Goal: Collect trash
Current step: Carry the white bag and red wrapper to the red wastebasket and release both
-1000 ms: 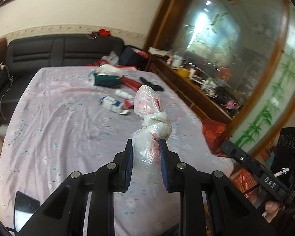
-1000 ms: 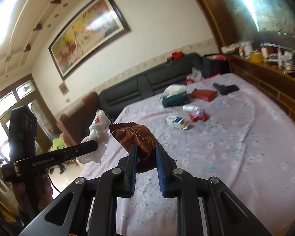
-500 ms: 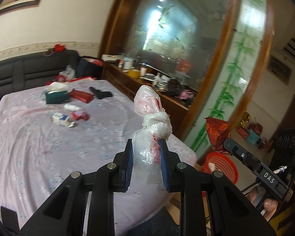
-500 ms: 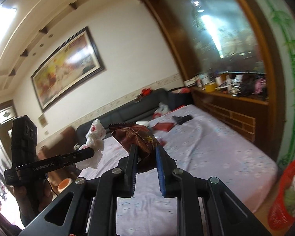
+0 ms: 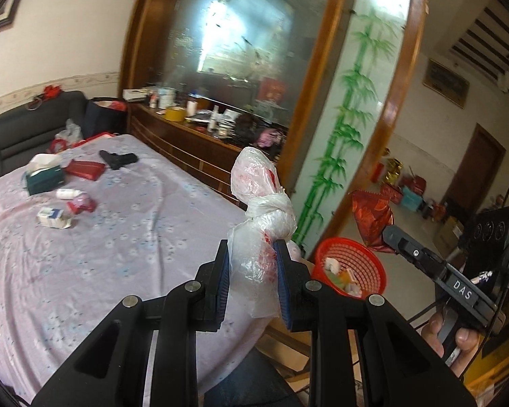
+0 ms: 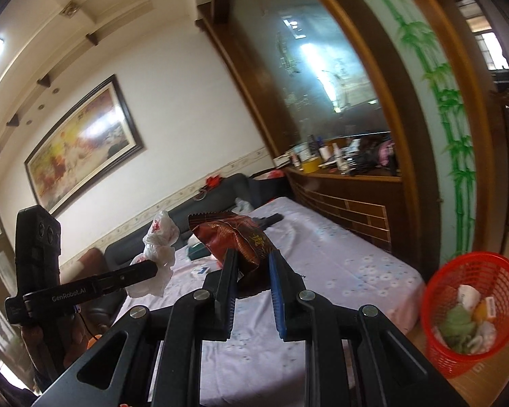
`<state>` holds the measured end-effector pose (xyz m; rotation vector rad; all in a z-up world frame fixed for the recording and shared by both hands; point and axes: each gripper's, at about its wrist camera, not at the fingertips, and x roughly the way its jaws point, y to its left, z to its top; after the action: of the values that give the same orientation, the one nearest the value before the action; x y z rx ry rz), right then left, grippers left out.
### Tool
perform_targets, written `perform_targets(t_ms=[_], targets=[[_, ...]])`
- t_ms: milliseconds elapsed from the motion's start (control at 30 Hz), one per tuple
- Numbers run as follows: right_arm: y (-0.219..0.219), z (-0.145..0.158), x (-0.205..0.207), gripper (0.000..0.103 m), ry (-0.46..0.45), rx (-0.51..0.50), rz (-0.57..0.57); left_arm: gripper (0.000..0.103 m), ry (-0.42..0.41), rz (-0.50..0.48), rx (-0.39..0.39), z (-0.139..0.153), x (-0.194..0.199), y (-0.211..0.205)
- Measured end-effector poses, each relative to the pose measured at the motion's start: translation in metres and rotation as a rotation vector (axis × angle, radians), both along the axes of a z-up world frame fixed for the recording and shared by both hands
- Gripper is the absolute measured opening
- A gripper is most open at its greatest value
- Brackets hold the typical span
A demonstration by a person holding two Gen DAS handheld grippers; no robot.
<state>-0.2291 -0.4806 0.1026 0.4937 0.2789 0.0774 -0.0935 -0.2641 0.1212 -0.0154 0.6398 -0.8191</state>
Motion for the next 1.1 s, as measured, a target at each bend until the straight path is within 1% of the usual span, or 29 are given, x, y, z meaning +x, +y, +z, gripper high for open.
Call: perform_targets(t_ms=[433, 667, 900, 1100], targets=[[-0.066, -0.005, -0.054, 0.019, 0.002, 0.018, -0.212, 0.023, 0.018, -0.162, 0.023, -0.006, -0.009, -0.082], [-0.097, -0.007, -0.08, 0.019, 0.014, 0.014, -0.31, 0.023, 0.027, -0.256, 0.021, -0.011, -0.019, -0.123], [-0.12, -0.02, -0.094, 0.019, 0.049, 0.035, -0.393, 0.023, 0.054, -0.348, 0.057, -0.036, -0.02, -0.171], [-0.143, -0.039, -0.096, 0.019, 0.101, 0.07, -0.442, 0.023, 0.117, -0.422, 0.078, -0.064, -0.012, -0.213]])
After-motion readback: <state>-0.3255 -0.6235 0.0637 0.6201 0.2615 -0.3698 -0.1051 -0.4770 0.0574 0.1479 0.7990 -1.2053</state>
